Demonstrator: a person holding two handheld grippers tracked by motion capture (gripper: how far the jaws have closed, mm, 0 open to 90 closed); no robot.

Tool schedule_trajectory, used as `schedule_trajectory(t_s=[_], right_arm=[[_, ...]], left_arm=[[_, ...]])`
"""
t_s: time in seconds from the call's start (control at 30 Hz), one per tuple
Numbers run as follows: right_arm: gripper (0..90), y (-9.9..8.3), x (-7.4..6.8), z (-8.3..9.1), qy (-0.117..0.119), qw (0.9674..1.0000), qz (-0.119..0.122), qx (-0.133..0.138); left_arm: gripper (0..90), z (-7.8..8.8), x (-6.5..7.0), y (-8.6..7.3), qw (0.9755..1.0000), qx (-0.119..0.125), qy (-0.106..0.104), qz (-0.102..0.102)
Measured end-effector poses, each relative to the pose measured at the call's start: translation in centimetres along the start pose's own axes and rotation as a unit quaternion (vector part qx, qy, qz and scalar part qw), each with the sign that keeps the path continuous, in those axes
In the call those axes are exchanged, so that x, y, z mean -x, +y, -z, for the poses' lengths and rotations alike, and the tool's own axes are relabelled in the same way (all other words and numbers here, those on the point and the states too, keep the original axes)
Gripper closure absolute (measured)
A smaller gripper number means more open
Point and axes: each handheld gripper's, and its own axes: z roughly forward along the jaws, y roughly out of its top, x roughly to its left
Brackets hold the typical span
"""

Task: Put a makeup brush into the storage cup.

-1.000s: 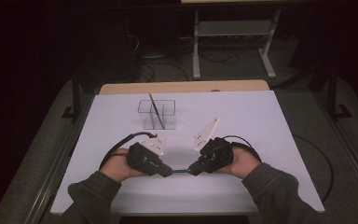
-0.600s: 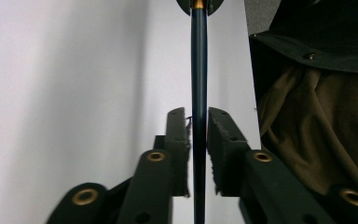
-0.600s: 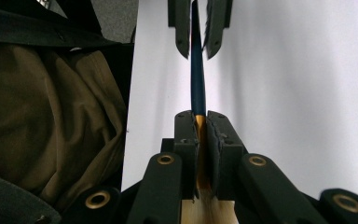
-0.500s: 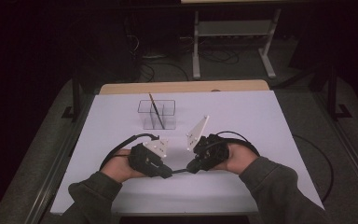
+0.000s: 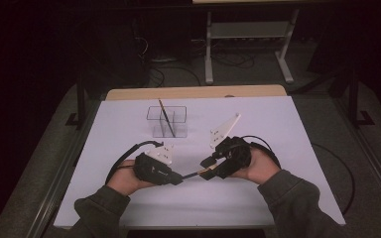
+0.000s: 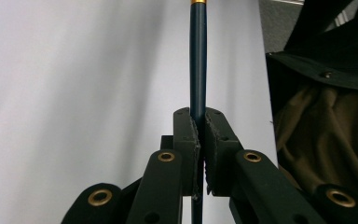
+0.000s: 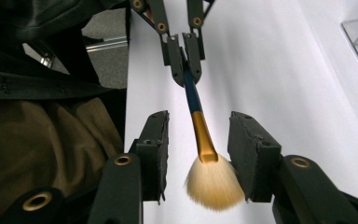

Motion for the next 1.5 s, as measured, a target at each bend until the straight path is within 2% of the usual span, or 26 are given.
schedule_trajectory(t_s=[0.13, 0.37, 0.57, 0.77, 1.0, 1.17, 1.37, 1.4, 1.5], right_arm=[[59.8, -0.3, 0.4, -0.2, 0.001, 0.9999, -0.012, -0.004], [76.5, -0.4, 0.7, -0.3, 0.006, 0.9997, -0.018, -0.015], [78.9, -0.4, 1.0, -0.6, 0.021, 0.9994, -0.025, -0.015], [81.3, -0.3, 1.1, -0.6, 0.033, 0.9989, -0.029, -0.014], [82.1, 0.0, 1.0, -0.6, 0.045, 0.9986, -0.008, -0.027], [82.1, 0.7, 0.6, -0.9, 0.045, 0.9975, 0.011, -0.053], [82.0, 1.6, 0.4, -1.1, 0.045, 0.9956, 0.023, -0.079], [82.0, 1.7, 0.4, -1.1, 0.044, 0.9956, 0.025, -0.079], [81.5, 1.8, 0.4, -1.0, 0.045, 0.9963, 0.024, -0.069]], left_arm=[[84.4, -0.1, 0.1, 0.0, 1.0000, 0.004, 0.007, -0.003], [84.4, 0.1, 0.1, 0.0, 0.9999, 0.006, 0.012, -0.006], [84.5, -0.2, 0.1, 0.0, 0.9998, -0.005, 0.017, -0.009], [84.4, -0.4, 0.0, 0.0, 0.9999, -0.009, 0.006, -0.008], [80.6, -0.7, 0.0, 0.1, 0.9999, -0.015, -0.008, -0.001], [76.8, -0.9, 0.2, 0.3, 0.9996, -0.023, -0.014, 0.001], [79.7, -0.9, 0.2, 0.4, 0.9994, -0.027, -0.022, -0.003], [82.9, -0.9, 0.2, 0.4, 0.9994, -0.026, -0.023, -0.004], [83.6, -0.9, 0.3, 0.3, 0.9997, -0.019, -0.015, -0.005]])
